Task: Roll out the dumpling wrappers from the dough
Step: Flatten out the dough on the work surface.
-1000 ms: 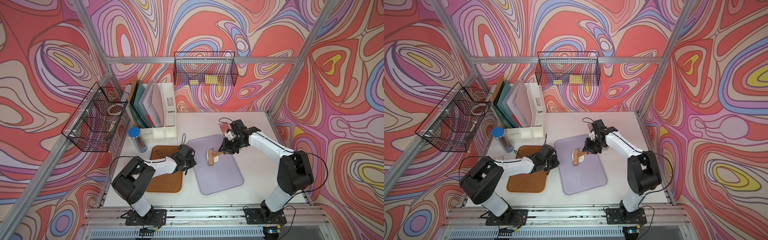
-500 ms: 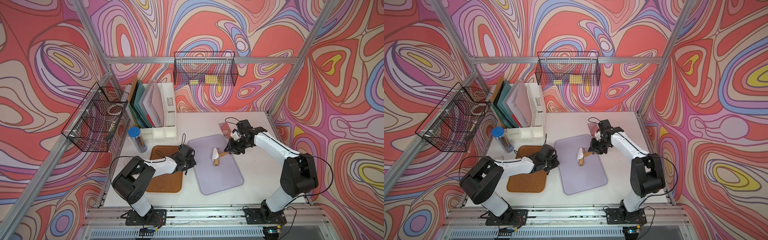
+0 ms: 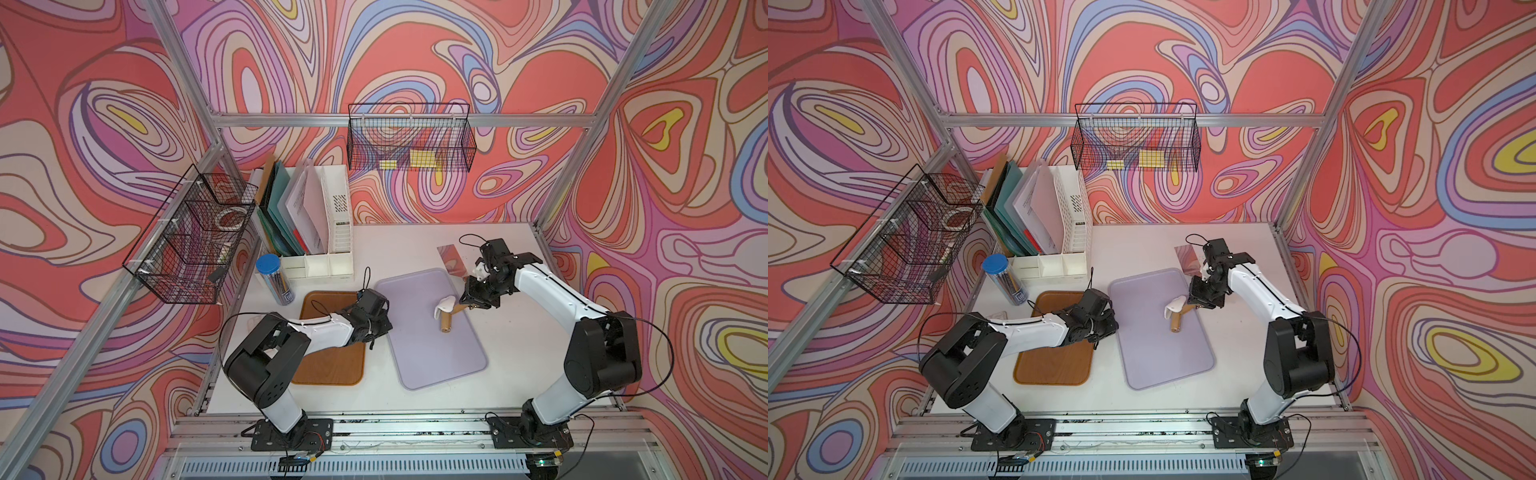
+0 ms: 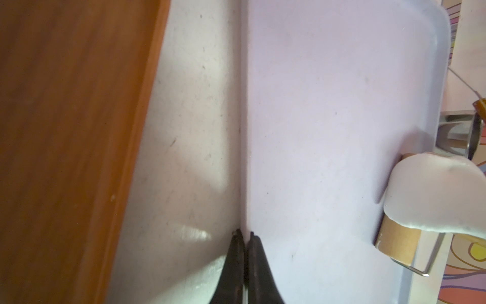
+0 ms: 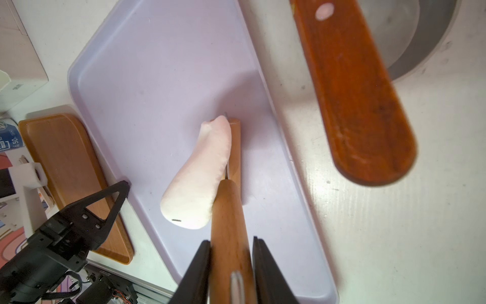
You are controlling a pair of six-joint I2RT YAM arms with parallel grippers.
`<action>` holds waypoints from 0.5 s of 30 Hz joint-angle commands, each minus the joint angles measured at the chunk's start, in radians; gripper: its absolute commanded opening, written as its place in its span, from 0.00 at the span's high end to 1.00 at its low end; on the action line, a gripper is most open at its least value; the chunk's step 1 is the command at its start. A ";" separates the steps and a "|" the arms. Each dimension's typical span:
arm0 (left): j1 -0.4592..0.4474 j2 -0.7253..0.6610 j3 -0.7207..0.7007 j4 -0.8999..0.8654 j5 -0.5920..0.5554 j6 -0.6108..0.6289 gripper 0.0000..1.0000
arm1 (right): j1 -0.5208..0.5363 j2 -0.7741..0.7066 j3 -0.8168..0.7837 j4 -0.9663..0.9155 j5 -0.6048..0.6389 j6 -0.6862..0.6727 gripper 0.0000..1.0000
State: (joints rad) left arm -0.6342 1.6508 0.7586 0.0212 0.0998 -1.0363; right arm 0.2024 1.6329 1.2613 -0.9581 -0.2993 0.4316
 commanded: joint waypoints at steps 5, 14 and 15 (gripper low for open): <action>0.005 0.018 -0.013 -0.027 0.023 0.012 1.00 | 0.041 0.016 0.035 -0.099 0.206 -0.034 1.00; 0.005 0.018 -0.013 -0.021 0.036 0.016 1.00 | 0.220 0.097 0.253 -0.146 0.158 -0.023 1.00; 0.005 0.019 -0.013 -0.021 0.039 0.016 1.00 | 0.229 0.114 0.263 -0.136 0.145 -0.022 1.00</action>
State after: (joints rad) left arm -0.6338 1.6512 0.7582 0.0216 0.1040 -1.0359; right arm 0.4194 1.7145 1.4857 -1.0866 -0.1661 0.4118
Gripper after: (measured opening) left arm 0.063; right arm 0.295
